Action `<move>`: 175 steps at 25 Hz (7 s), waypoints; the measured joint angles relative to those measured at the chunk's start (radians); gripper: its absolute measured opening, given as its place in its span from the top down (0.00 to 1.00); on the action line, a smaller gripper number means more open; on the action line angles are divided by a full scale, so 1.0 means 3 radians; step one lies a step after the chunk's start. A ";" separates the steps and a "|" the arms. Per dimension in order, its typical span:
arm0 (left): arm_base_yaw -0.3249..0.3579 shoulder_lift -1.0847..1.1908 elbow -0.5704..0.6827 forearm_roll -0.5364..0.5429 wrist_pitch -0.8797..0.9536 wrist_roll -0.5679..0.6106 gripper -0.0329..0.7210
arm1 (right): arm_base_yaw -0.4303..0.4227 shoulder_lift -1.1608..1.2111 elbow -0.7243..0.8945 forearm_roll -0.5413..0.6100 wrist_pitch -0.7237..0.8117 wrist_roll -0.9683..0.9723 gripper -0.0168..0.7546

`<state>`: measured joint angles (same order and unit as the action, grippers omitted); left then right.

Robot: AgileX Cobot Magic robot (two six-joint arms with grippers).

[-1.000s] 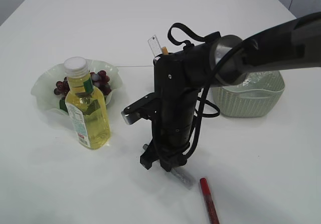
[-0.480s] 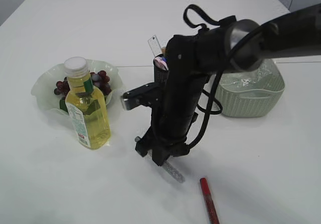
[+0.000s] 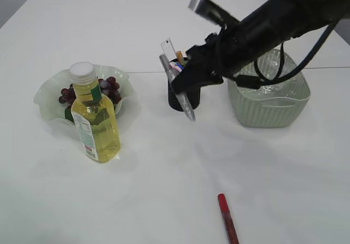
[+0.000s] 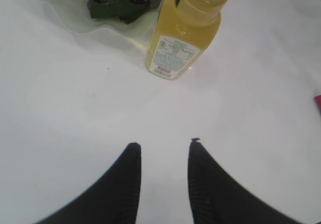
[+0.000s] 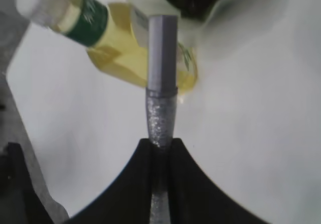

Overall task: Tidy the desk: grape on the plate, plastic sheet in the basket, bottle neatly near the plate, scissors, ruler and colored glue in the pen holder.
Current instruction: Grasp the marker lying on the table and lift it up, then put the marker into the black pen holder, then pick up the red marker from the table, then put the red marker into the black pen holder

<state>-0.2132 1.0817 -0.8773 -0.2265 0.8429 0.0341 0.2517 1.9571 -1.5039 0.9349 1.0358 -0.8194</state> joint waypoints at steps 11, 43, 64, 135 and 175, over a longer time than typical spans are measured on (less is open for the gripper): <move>0.0000 0.0000 0.0000 0.0000 0.0014 0.0000 0.64 | -0.0492 -0.0008 0.0006 0.1606 -0.0134 -0.1790 0.93; 0.0000 0.0000 0.0000 0.0069 0.0334 0.0000 0.64 | -0.0498 0.1160 -0.0556 0.2786 -0.0780 -0.4149 0.83; 0.0000 0.0000 0.0000 0.0069 0.0354 0.0000 0.64 | -0.0450 -0.0017 -0.0561 0.0037 -0.0557 -0.0572 0.44; 0.0000 0.0000 0.0000 0.0042 0.0259 0.0000 0.64 | 0.0991 -0.0055 0.1565 -0.2243 -0.0873 0.3348 0.87; 0.0000 0.0000 0.0000 0.0040 0.0234 0.0000 0.64 | -0.0468 -0.0549 0.0514 0.1726 -0.0356 -0.1205 0.88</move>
<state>-0.2132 1.0817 -0.8773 -0.2144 0.9132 0.0341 0.1112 1.7923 -1.3498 1.4527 0.9290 -1.1810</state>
